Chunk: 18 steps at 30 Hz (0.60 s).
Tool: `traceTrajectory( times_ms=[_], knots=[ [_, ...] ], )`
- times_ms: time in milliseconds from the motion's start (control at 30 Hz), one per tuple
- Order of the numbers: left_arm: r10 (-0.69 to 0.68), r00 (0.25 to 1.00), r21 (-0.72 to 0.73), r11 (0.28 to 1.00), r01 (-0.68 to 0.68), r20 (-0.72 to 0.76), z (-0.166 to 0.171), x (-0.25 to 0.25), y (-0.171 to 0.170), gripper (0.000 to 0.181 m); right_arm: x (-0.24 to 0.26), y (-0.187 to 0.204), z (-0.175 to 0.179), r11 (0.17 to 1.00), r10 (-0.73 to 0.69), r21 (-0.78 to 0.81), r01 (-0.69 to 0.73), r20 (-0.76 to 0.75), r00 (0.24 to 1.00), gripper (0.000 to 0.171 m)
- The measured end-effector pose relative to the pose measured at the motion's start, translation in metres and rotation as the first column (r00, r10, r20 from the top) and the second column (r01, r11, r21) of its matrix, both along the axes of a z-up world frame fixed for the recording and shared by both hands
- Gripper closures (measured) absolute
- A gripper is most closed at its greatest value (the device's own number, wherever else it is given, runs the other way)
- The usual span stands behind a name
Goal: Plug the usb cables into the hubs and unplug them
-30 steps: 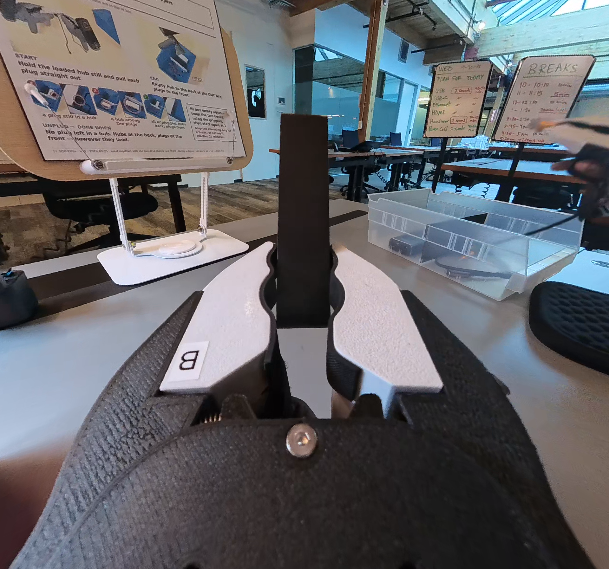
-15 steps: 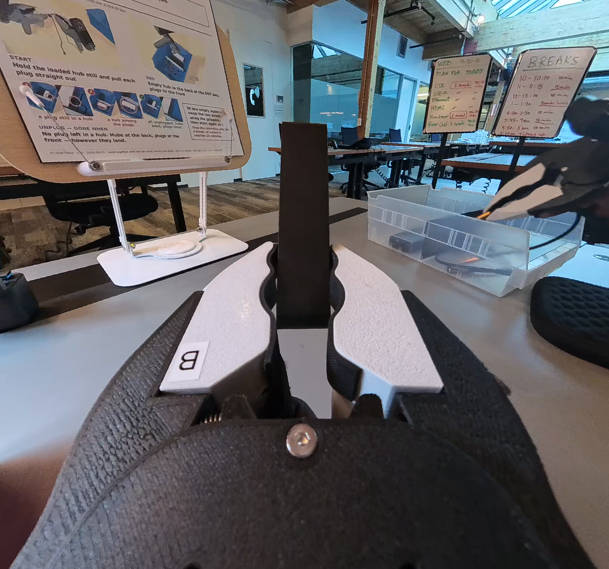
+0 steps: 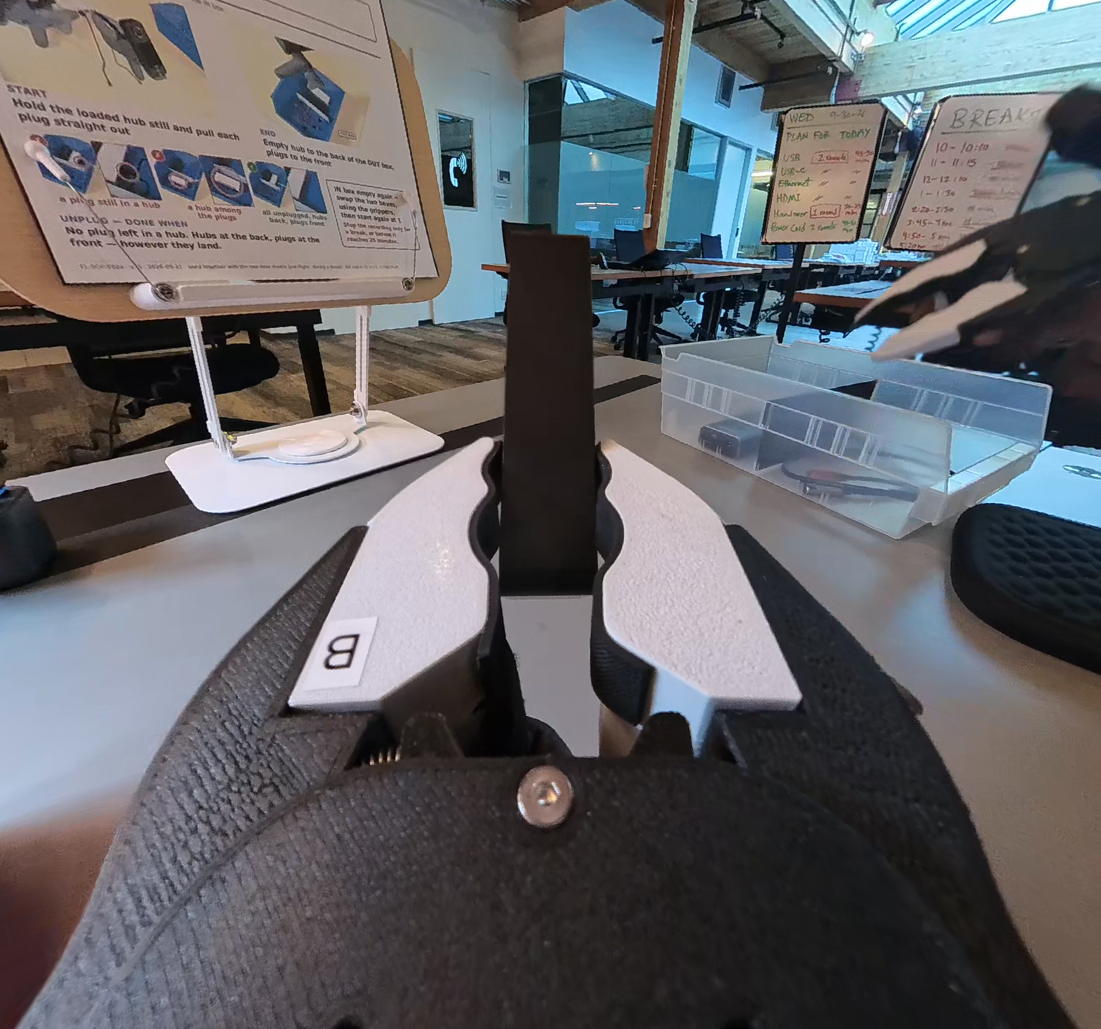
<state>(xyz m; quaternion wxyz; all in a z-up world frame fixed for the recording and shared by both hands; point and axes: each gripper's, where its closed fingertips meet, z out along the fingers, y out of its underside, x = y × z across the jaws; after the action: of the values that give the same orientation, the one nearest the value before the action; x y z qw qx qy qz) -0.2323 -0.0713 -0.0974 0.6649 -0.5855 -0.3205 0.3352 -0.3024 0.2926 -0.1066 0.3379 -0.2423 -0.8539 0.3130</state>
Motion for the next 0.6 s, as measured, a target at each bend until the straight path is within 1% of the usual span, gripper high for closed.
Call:
traceTrajectory(
  times_ms=[33,67,100,133,167,233,300,367,467,500,533,567,600],
  knots=[
    [-0.011,1.0,0.011,1.0,0.011,0.006,0.0,0.0,0.001,0.153,0.007,-0.022,0.02,0.994,0.04,-0.102,-0.047,-0.073,0.997,0.122],
    [-0.037,0.999,0.026,0.999,0.037,0.007,0.0,0.002,0.004,0.153,0.019,-0.048,0.04,0.969,0.108,-0.208,-0.135,-0.139,0.985,0.121],
    [-0.078,0.997,0.045,0.996,0.078,0.005,0.001,0.005,0.007,0.153,0.035,-0.077,0.058,0.919,0.189,-0.312,-0.243,-0.194,0.963,0.12],
    [-0.139,0.99,0.07,0.988,0.139,0.0,0.004,0.009,0.012,0.153,0.051,-0.106,0.074,0.845,0.272,-0.406,-0.348,-0.233,0.934,0.12],
    [-0.219,0.976,0.105,0.97,0.218,-0.007,0.007,0.016,0.019,0.153,0.069,-0.133,0.084,0.758,0.36,-0.484,-0.437,-0.249,0.899,0.12],
    [-0.401,0.916,0.18,0.899,0.399,-0.028,0.015,0.034,0.033,0.153,0.096,-0.181,0.09,0.605,0.515,-0.587,-0.538,-0.226,0.827,0.118],
    [-0.536,0.843,0.219,0.817,0.533,-0.052,0.02,0.051,0.044,0.153,0.113,-0.22,0.084,0.518,0.629,-0.641,-0.567,-0.164,0.76,0.114],
    [-0.602,0.796,0.223,0.769,0.598,-0.058,0.02,0.062,0.053,0.153,0.123,-0.251,0.076,0.466,0.709,-0.678,-0.568,-0.098,0.698,0.108],
    [-0.642,0.766,0.198,0.747,0.634,-0.027,0.014,0.068,0.062,0.153,0.13,-0.283,0.066,0.417,0.78,-0.711,-0.566,-0.039,0.624,0.108],
    [-0.651,0.759,0.191,0.743,0.642,-0.02,0.012,0.069,0.064,0.153,0.132,-0.291,0.063,0.416,0.798,-0.709,-0.569,-0.016,0.602,0.115],
    [-0.659,0.752,0.191,0.737,0.649,-0.014,0.011,0.07,0.066,0.153,0.132,-0.297,0.058,0.43,0.808,-0.697,-0.575,0.012,0.59,0.131],
    [-0.665,0.747,0.197,0.731,0.653,-0.01,0.01,0.071,0.066,0.153,0.132,-0.3,0.054,0.444,0.816,-0.675,-0.589,0.034,0.577,0.142],
    [-0.664,0.747,0.214,0.728,0.651,-0.015,0.011,0.07,0.065,0.153,0.131,-0.302,0.054,0.449,0.819,-0.666,-0.595,0.042,0.572,0.143]
  ],
)
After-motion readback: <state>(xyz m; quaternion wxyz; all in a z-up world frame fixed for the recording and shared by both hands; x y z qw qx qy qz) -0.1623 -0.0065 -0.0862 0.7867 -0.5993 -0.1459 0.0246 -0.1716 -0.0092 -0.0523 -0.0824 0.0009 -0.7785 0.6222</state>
